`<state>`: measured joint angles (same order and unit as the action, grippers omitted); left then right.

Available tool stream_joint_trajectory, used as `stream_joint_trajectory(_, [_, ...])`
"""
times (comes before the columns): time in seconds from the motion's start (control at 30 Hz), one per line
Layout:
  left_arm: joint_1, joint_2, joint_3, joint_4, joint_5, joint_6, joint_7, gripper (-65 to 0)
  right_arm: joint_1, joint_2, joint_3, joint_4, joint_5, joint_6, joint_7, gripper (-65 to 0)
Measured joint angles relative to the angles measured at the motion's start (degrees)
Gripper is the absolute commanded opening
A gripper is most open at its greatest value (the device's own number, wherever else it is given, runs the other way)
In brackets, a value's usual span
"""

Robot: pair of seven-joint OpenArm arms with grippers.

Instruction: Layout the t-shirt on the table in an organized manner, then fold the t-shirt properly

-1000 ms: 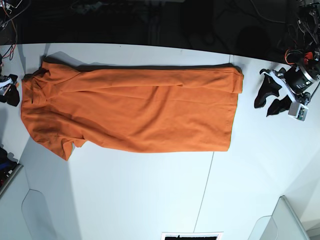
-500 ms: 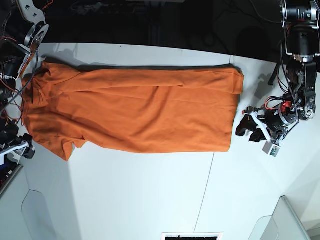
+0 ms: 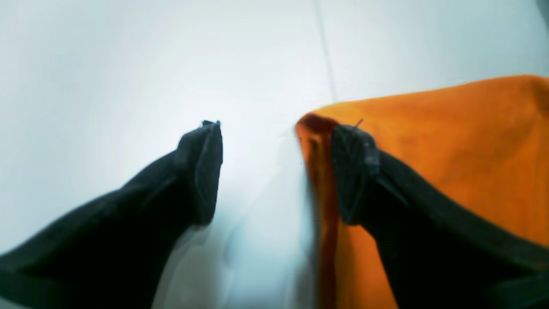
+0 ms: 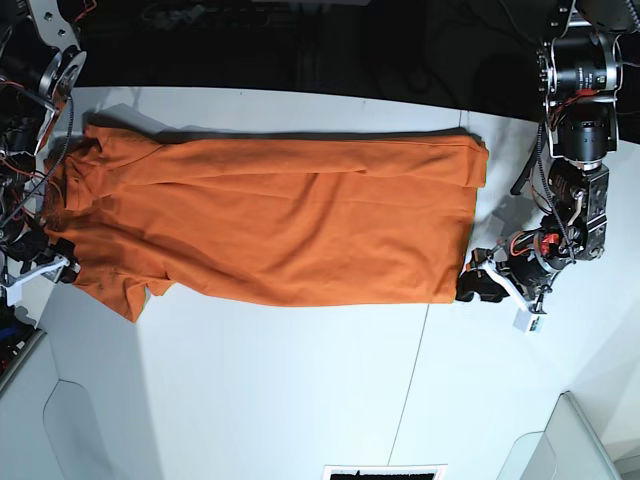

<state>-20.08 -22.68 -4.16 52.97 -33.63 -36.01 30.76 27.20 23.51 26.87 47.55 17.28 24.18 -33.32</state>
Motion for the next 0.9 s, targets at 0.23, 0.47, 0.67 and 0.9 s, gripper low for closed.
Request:
stream_joint_trajectory(0.23, [-0.13,2.03,-0.02,-0.02,-0.07,0.00,-0.39,-23.1,0.11,0.13,-5.46,0.00,0.46,0.00,1.18,-32.0])
stream_joint_trajectory(0.47, [-0.13,2.69,-0.04,-0.02,0.20,-0.02,-0.63,-26.0,0.11,-0.52,-5.79,0.00,0.44,0.00,1.88,-32.0])
stream_joint_trajectory(0.67, [-0.24,2.67,-0.07,-0.02,5.51,-0.24,-0.70,-65.0,0.11,-1.44,-5.81,0.02,-0.42,0.04,3.08,-48.5])
stream_joint_trajectory(0.9, [-0.39,0.83,-0.02,-0.02,6.82,-0.42,-0.79,-65.0,0.09,-0.96,-5.88,0.00,-4.92,0.22,4.96,-65.0])
